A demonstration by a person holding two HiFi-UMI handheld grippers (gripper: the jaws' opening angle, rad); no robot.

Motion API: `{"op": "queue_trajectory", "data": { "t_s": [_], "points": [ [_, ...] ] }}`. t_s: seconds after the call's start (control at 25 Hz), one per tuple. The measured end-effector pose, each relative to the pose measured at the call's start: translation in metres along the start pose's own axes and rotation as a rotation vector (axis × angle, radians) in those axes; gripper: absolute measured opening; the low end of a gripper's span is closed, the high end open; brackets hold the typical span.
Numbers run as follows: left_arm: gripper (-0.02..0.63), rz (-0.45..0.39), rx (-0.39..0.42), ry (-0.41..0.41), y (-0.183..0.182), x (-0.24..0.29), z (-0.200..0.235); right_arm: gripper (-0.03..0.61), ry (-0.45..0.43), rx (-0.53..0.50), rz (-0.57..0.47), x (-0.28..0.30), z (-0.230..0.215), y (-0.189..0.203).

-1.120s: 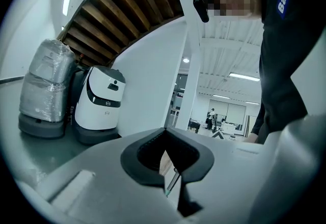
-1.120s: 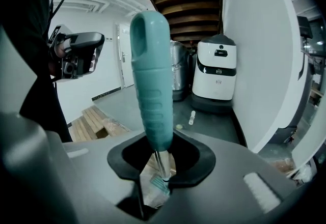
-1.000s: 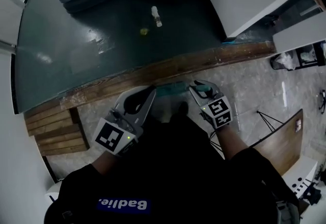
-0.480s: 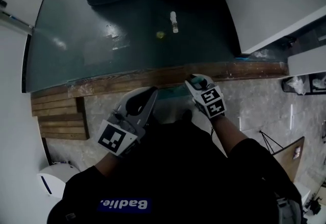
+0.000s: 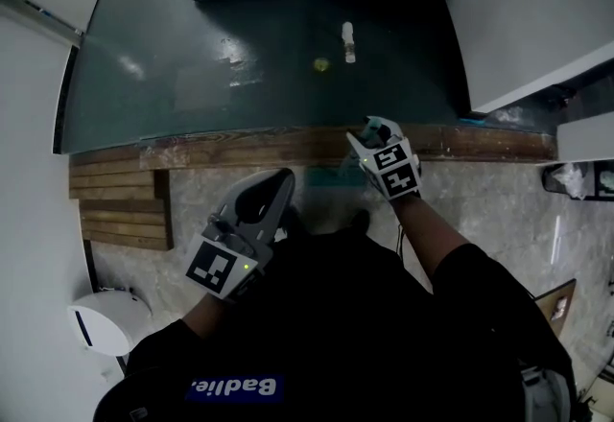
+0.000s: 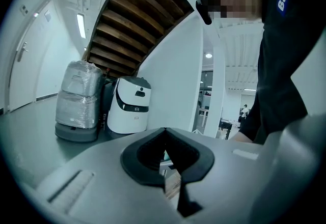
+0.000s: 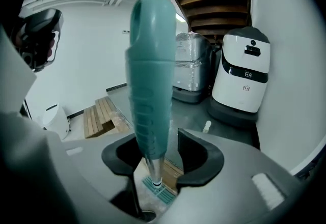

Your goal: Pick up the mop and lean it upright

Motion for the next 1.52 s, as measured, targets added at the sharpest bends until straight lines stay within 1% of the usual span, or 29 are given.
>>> {"op": "queue_trajectory", "data": {
  "t_s": [0.08, 0.32, 0.56, 0.72, 0.96, 1.24, 1.52],
  "points": [
    [0.02, 0.003, 0.002, -0.008, 0.0, -0.003, 0.002, 0.219, -0.002, 0.004, -0.005, 0.001, 0.0, 0.003],
    [0.02, 0.007, 0.009, 0.001, 0.001, -0.006, 0.001, 0.27, -0.01, 0.015, 0.008, 0.002, 0.002, 0.014],
    [0.02, 0.016, 0.018, 0.025, 0.001, -0.004, 0.0, 0.325, 0.035, 0.045, 0.016, 0.001, -0.009, 0.022],
    [0.02, 0.024, 0.017, 0.032, 0.002, -0.003, 0.0, 0.328, 0.052, 0.081, 0.024, -0.002, -0.015, 0.031],
    [0.02, 0.028, 0.016, 0.039, 0.003, 0.001, 0.0, 0.345, 0.06, 0.093, 0.025, -0.004, -0.019, 0.036],
    [0.02, 0.02, 0.007, 0.059, 0.001, 0.006, 0.004, 0.351, 0.079, 0.105, 0.027, -0.01, -0.02, 0.036],
    [0.02, 0.01, -0.002, 0.091, -0.001, 0.009, 0.012, 0.359, 0.125, 0.118, 0.002, -0.019, -0.02, 0.033]
  ]
}}
Point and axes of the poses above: the fingertips, and each gripper's own axes: x forward along the fingers, z to its left, y out of its underside, the point moved 7 cm from there along -x, backward along the fingers, and after that the axes turned 8 degrees about -y, right-handed, at the moved point
